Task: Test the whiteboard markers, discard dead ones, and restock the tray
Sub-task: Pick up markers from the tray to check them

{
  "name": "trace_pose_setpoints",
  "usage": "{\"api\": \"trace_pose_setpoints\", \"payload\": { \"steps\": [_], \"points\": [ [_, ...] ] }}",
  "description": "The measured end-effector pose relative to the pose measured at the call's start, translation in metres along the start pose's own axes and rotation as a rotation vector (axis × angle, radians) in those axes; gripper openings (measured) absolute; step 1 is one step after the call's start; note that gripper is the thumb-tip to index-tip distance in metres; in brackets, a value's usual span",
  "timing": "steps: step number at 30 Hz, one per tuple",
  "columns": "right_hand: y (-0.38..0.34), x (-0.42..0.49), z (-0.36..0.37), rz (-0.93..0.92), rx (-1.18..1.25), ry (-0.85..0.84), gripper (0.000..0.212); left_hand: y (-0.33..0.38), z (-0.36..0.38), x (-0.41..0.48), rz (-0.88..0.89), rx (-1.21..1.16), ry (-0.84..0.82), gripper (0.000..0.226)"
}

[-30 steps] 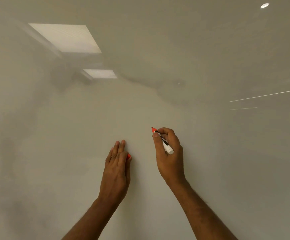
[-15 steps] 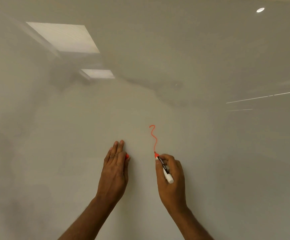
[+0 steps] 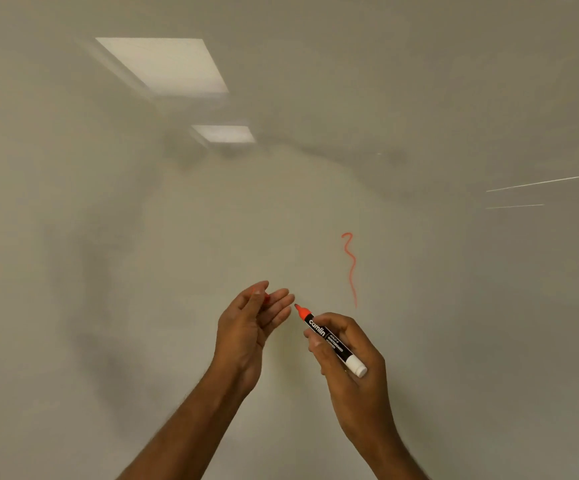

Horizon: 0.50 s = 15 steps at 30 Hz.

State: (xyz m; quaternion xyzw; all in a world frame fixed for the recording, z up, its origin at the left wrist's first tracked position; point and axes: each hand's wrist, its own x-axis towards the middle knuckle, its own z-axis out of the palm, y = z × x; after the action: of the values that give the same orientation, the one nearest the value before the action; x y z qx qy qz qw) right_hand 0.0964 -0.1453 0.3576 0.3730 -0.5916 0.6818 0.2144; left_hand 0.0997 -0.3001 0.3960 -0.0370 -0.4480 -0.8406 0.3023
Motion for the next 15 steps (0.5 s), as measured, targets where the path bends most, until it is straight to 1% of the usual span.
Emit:
{"api": "trace_pose_setpoints", "payload": {
  "steps": [3, 6, 9, 11, 15],
  "points": [
    [-0.009, -0.003, 0.01, -0.01, 0.034, -0.08, 0.017, 0.011, -0.003, -0.012, -0.129, -0.188, -0.009, 0.028],
    [-0.008, -0.003, 0.015, 0.011, 0.059, -0.148, 0.024, 0.013, -0.004, -0.024, -0.162, -0.257, -0.003, 0.03],
    [-0.007, -0.005, 0.015, 0.027, 0.074, -0.203, 0.024, 0.011, -0.002, -0.033, -0.179, -0.281, 0.007, 0.031],
    [-0.003, -0.008, 0.013, 0.035, 0.091, -0.219, 0.019, 0.009, 0.0, -0.04, -0.178, -0.271, 0.01, 0.031],
    [0.002, -0.014, 0.01, 0.025, 0.115, -0.251, 0.02, 0.003, -0.002, -0.05, -0.158, -0.234, 0.044, 0.032]
  ]
}}
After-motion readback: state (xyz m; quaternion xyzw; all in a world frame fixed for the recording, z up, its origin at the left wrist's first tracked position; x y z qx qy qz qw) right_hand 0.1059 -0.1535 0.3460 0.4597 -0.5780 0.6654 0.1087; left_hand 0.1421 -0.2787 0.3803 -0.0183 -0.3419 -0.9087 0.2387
